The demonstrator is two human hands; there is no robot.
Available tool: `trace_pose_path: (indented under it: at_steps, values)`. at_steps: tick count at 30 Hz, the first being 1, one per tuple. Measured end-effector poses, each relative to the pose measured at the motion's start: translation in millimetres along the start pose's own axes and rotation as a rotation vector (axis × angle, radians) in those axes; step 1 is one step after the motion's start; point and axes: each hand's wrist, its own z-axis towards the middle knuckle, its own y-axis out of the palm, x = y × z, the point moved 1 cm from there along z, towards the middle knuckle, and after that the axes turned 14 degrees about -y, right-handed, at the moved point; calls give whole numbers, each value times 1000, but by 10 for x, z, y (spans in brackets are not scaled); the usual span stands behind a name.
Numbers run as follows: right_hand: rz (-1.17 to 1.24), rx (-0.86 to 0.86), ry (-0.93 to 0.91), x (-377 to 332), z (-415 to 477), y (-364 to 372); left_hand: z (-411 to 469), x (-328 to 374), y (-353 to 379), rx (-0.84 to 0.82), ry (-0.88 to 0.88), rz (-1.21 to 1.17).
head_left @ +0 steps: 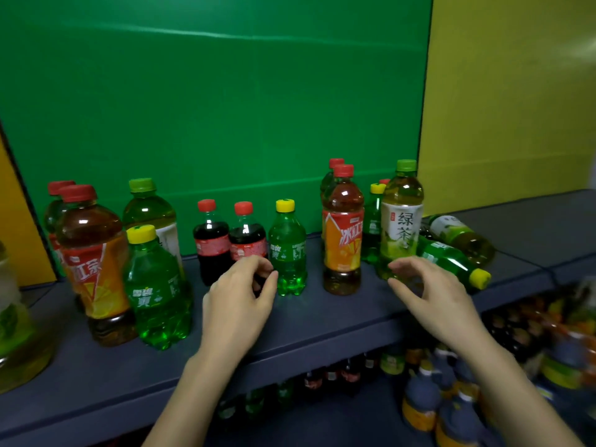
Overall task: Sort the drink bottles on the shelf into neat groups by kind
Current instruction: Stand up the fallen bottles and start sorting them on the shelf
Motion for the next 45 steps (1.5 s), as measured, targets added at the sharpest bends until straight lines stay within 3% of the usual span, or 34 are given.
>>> trace_pose_path:
  at_steps: [8,13,19,25,31,37,42,45]
  values:
    - [-278,-14,104,220,-533,-696,-174,349,345,-207,284,105]
    - [-375,-32,187,583,-707,-1049,-270,693,741,-285,343,80]
    - [-394,-53,193,1253,-696,-1324,-366,1114,1312,-282,426,70]
    - [-310,-120,47,2062,-232,-1499,-383,1523,1869,-200,331,60]
    - [-111,-180,-166,2580,446,-1409,-404,1759,2172,-191,277,183]
    - [95,-258,-290,2575,1096,-1090,-340,1898,2221,-232,307,374]
    - [135,-357,-274,2366,1534,-669,-164,2072,2229,-353,458,416]
    - [13,-463,-163,2277,1762,-374,-50,2109,2247,-436,492,468]
